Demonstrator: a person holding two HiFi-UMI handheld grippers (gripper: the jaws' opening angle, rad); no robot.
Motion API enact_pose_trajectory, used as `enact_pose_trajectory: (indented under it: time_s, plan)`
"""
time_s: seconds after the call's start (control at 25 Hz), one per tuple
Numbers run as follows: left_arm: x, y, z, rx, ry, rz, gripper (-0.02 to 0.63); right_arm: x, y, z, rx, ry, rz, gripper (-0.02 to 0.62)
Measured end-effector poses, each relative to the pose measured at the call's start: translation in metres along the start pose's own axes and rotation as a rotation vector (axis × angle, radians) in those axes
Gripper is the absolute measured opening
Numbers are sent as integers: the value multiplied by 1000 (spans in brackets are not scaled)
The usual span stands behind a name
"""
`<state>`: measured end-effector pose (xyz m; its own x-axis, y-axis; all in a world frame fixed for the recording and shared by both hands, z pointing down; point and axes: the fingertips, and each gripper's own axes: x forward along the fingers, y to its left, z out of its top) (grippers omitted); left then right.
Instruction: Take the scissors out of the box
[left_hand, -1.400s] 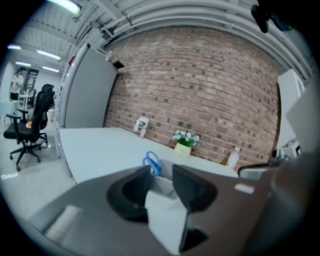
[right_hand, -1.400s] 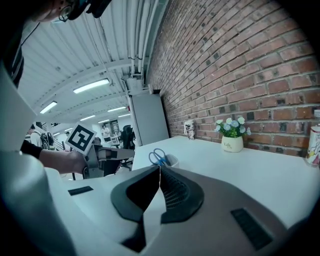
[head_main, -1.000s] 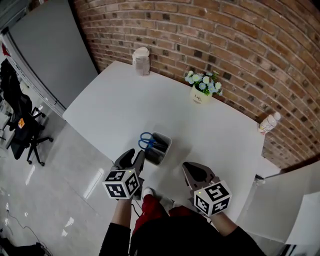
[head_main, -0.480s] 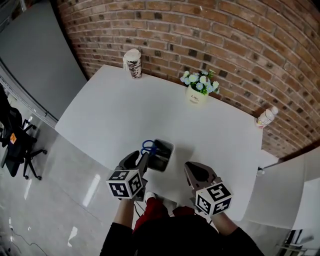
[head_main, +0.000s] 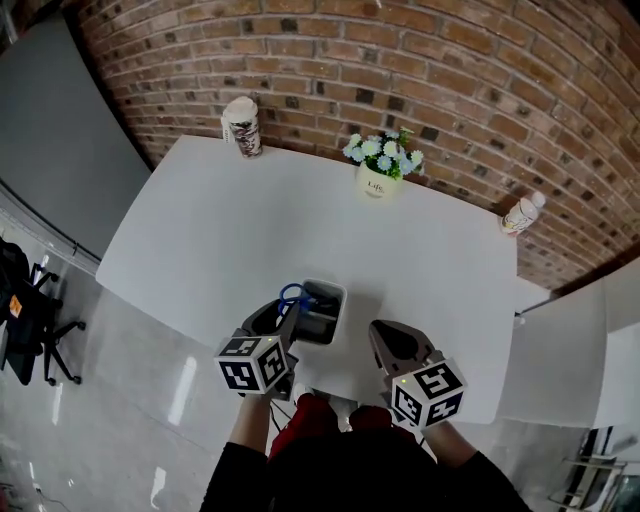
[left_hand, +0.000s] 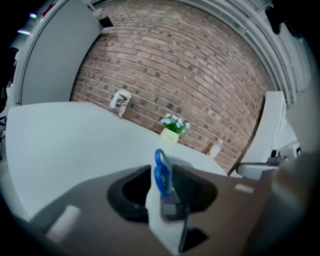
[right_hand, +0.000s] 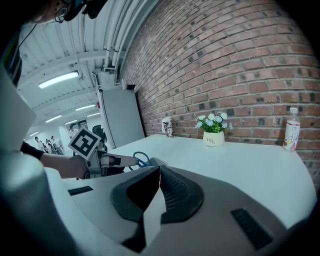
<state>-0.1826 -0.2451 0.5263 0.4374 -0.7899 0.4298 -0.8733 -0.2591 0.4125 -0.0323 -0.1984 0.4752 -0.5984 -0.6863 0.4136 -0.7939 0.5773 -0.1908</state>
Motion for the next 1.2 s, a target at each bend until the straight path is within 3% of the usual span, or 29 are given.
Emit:
enact_pose_trajectory:
  time_s: [0.28, 1.2]
  plan:
    - [7, -2, 3, 0, 13, -46, 86, 1, -2, -2, 19, -2, -48, 9]
    - [6, -25, 9, -2, 18, -140, 48, -2, -8, 1, 55, -21, -99, 9]
